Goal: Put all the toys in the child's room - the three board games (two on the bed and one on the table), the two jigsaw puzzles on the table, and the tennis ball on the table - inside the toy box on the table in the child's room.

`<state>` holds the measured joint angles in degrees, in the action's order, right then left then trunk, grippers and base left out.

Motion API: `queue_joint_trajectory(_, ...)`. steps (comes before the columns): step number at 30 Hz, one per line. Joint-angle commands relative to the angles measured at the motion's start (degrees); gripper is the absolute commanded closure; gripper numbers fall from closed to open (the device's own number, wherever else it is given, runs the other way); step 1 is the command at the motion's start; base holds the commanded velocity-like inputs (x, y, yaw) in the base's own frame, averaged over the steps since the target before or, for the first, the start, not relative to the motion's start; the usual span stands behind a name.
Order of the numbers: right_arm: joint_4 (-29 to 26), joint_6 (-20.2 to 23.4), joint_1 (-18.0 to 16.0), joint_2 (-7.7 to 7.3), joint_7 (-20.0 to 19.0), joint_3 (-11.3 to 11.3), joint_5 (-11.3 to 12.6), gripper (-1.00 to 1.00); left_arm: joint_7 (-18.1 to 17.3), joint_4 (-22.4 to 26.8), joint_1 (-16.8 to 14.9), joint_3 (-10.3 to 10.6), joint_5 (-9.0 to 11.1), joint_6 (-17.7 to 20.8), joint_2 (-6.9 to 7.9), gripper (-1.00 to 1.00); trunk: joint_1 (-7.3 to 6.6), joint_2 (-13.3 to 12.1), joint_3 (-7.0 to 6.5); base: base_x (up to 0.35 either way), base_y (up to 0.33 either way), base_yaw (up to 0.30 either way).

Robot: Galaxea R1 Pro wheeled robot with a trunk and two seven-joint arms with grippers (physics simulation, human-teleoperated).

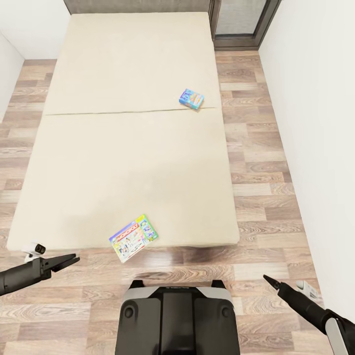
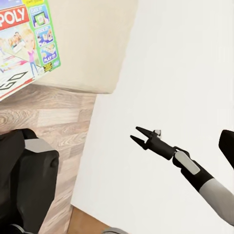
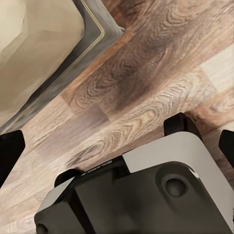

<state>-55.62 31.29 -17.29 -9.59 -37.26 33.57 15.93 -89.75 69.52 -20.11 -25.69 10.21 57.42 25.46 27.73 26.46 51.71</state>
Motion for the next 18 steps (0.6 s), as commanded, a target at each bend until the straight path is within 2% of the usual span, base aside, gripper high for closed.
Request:
queue_joint_trajectory(1, 0.0, 0.4, 0.0, 0.03, -0.3, 0.1, 0.3, -1.00, -0.2, 0.0, 0.0, 0.0, 0.0, 0.6, 0.02, -1.00, 0.03, 0.1, -0.04, 0.000, 0.000, 0.000)
queue_joint_trajectory(8, 0.0, 0.2, 0.1, 0.02, -3.1, 0.1, 0.2, -1.00, -0.2, 0.1, 0.1, 0.0, 0.1, 0.6, 0.02, -1.00, 0.03, 0.1, -0.67, 0.000, 0.000, 0.000)
queue_joint_trajectory(18, 0.0, 0.0, 0.1, 0.01, -4.0, 0.1, 0.2, -1.00, -0.2, 0.2, 0.2, 0.0, 0.1, 0.6, -0.01, -1.00, 0.03, 0.1, -1.61, 0.000, 0.023, 0.000)
